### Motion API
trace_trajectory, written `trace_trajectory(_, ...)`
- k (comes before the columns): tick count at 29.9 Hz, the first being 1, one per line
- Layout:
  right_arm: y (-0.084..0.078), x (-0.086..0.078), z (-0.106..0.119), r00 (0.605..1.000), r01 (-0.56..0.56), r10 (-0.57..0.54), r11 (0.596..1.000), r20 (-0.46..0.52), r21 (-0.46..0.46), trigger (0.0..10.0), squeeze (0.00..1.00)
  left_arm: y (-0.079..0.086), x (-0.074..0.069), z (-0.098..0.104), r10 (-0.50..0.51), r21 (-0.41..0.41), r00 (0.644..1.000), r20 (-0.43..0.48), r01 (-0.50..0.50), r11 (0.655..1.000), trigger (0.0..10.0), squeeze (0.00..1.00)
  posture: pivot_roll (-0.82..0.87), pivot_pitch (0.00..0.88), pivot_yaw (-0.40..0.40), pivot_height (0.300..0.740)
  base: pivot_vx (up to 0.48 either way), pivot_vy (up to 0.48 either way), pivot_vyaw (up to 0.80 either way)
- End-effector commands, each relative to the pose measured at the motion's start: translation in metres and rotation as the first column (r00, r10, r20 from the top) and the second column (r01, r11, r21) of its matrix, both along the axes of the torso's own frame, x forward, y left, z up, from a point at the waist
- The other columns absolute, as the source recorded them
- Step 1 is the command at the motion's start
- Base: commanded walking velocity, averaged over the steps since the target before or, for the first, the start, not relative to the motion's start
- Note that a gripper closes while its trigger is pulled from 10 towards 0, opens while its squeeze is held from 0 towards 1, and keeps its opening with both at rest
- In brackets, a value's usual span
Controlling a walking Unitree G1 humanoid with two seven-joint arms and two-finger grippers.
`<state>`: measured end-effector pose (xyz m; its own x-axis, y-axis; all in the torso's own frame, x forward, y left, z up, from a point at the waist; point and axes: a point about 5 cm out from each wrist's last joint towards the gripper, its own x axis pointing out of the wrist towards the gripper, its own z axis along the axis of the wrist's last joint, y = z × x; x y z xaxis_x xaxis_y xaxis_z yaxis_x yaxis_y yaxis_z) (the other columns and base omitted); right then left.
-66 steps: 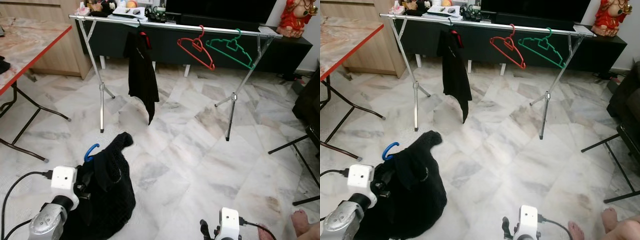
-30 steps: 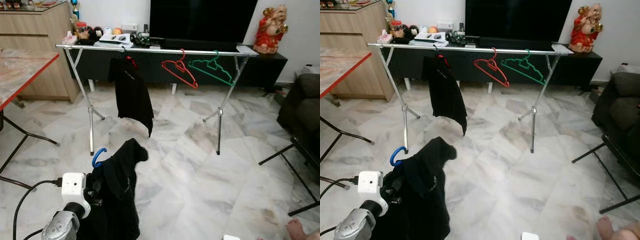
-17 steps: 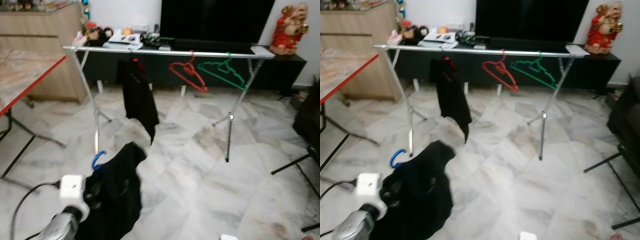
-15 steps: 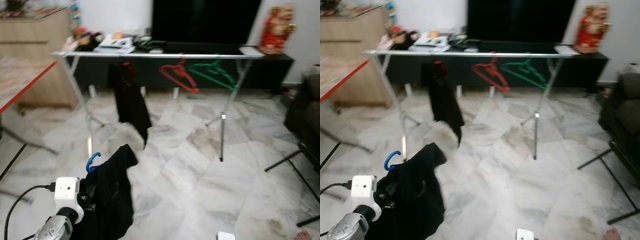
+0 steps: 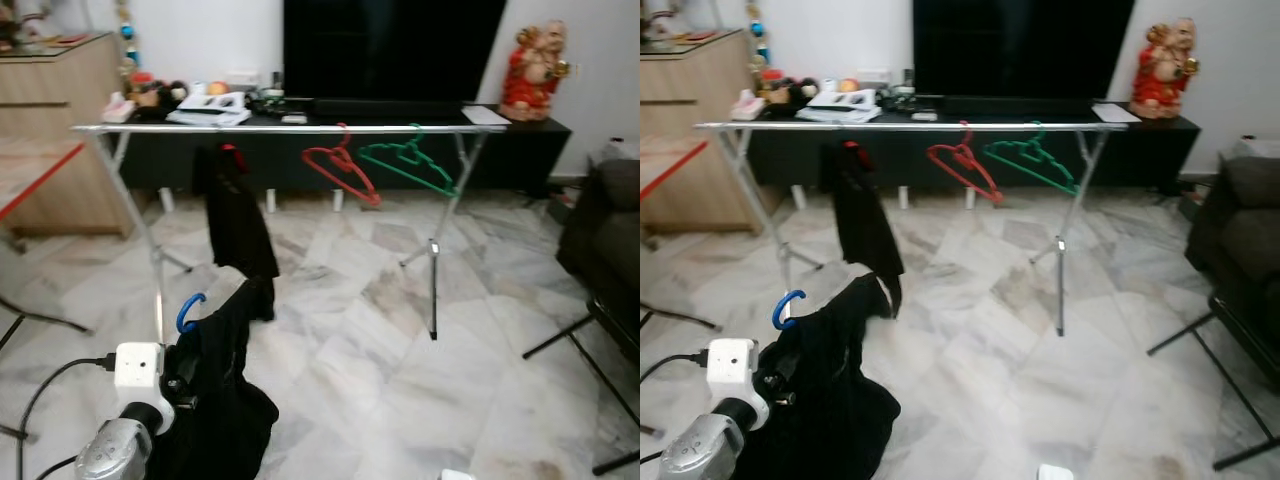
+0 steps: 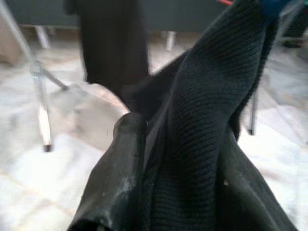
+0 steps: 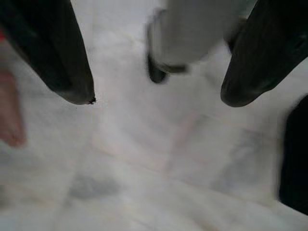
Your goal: Hang hanger
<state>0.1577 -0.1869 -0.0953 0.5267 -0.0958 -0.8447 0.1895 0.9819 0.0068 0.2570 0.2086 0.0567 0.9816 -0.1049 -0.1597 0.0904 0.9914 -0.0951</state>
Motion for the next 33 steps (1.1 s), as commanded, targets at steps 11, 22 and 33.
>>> trace_trajectory(11,0.011,0.013,0.004,0.999,-0.001,0.000,1.000,0.037,0.023,10.0,0.00,0.008,0.006,0.015,0.002,0.030,0.999,0.046,-0.004,1.000,10.0,0.00,-0.02,0.083,0.006,0.740,0.348,0.000,0.00)
trace_trajectory(22,0.013,0.014,0.005,0.999,-0.001,0.000,1.000,0.039,0.023,10.0,0.00,-0.002,0.010,0.017,-0.054,0.032,0.998,0.044,0.052,0.998,10.0,0.00,-0.03,0.093,0.008,0.740,0.352,0.000,0.00)
trace_trajectory(33,0.010,0.013,0.004,0.999,-0.004,0.003,1.000,0.037,0.017,10.0,0.00,-0.007,0.013,0.018,-0.075,0.024,0.996,0.044,0.074,0.997,10.0,0.00,-0.03,0.097,0.001,0.740,0.364,0.000,0.00)
